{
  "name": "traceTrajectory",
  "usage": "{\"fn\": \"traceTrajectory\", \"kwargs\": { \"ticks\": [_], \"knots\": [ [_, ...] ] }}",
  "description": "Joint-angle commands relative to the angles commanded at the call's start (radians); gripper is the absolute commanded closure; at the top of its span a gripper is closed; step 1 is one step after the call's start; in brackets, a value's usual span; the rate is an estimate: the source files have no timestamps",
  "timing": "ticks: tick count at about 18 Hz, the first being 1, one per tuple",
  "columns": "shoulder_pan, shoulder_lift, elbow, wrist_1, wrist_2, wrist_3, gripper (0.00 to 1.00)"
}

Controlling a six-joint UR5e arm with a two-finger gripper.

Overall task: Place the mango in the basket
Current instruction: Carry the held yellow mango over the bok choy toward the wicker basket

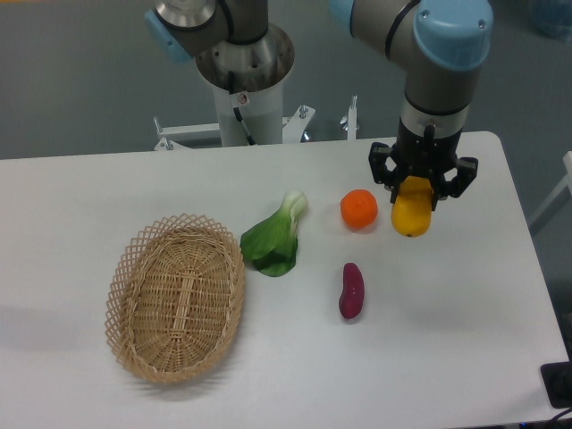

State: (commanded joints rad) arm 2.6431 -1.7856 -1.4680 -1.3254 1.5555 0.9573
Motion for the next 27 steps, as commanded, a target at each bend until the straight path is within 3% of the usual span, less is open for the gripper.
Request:
{"fn": "traceTrajectory", "kwargs": {
  "ticks": [6, 11, 17, 21, 27],
  "knots": [
    [-0.011, 0.021, -0.021, -0.002, -0.002, -0.028, 0.40],
    [-0.028, 0.077, -0.083, 0.003, -0.026, -0.064, 0.40],
    [-0.161, 0.063, -0.098, 0.009, -0.038, -0.262, 0.40],
    [-0.236, 0.052, -0.143, 0.086, -0.092, -0.400, 0.40],
    [-0.380, -0.066, -0.152, 0.284, -0.147, -0.633, 0.40]
  ]
}}
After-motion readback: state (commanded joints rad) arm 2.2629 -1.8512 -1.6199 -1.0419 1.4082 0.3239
